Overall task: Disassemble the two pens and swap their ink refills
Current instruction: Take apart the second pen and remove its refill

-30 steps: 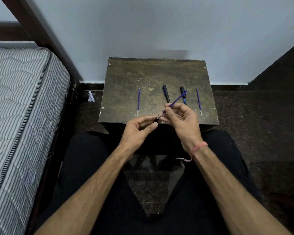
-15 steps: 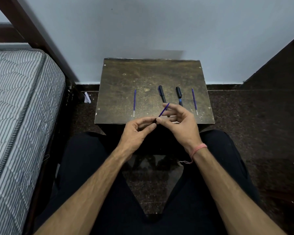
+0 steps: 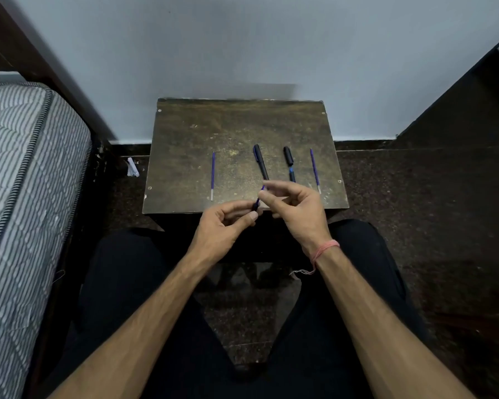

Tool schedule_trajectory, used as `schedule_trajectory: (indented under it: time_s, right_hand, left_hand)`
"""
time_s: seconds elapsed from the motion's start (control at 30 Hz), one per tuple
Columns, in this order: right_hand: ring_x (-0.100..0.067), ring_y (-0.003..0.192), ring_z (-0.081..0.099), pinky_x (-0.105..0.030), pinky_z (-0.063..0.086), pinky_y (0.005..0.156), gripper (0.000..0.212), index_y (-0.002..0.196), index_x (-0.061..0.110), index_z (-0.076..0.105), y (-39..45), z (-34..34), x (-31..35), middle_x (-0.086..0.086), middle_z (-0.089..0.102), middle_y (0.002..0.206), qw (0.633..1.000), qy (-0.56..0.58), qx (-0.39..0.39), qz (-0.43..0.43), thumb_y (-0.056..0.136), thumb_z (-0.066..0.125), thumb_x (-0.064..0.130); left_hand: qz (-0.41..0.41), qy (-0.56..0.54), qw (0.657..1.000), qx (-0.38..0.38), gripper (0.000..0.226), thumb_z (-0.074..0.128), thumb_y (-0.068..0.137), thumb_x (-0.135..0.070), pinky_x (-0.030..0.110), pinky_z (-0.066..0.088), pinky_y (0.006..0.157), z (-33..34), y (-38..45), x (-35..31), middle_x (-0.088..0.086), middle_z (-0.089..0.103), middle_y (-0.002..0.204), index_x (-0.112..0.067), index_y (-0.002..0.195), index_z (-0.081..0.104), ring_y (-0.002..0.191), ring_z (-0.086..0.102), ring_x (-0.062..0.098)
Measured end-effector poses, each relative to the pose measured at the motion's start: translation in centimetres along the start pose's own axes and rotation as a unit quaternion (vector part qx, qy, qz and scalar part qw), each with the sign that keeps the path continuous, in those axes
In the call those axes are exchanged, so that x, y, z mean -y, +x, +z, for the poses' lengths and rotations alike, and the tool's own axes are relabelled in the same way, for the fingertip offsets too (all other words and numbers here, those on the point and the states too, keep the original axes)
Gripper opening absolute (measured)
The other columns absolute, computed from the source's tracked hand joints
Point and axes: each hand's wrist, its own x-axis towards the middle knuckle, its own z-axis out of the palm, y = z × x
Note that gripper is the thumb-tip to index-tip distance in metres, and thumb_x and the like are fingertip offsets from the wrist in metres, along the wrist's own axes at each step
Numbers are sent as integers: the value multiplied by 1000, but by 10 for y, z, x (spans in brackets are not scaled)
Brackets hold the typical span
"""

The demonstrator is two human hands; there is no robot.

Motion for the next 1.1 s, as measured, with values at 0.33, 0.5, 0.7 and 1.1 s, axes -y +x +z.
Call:
schedule_trajectory:
  time_s: [0.33, 0.5, 0.7, 1.1]
  right_hand:
    - [-27, 110, 59, -43, 51, 91, 27, 125, 29, 83, 23, -21, 1, 4, 78, 131, 834, -503, -125, -189, 105, 69, 41]
    - [-28, 107, 55, -43, 42, 89, 28, 109, 30, 86, 25, -17, 3, 7, 79, 112, 806, -557, -134, -147, 108, 63, 45]
    - [-29, 104, 58, -41, 52, 85, 17, 103, 28, 87, 14, -19, 6, 0, 79, 102, 831, -533, -119, -104, 101, 71, 25]
    - [-15, 97, 75, -33, 64, 97, 38, 138, 10, 69, 10, -26, 21, -1, 68, 102, 965, 258, 29, 28, 103, 68, -5]
  left_hand:
    - [-16, -48, 998, -43, 22, 88, 96, -13, 13, 59, 80, 3, 5, -4, 6, 89, 108, -17, 118, 85, 87, 81, 5]
    - [-5, -43, 999, -28, 22, 87, 97, -9, 16, 62, 89, 2, 3, -3, 4, 89, 111, -18, 118, 86, 97, 84, 7]
    - [-9, -39, 999, -33, 24, 88, 96, -11, 18, 63, 92, 0, 0, -4, 4, 89, 111, -19, 119, 85, 102, 85, 10]
    - [-10, -19, 1000, -14, 25, 85, 98, -7, 40, 61, 110, 7, -5, -11, 15, 88, 113, -8, 123, 85, 121, 79, 40]
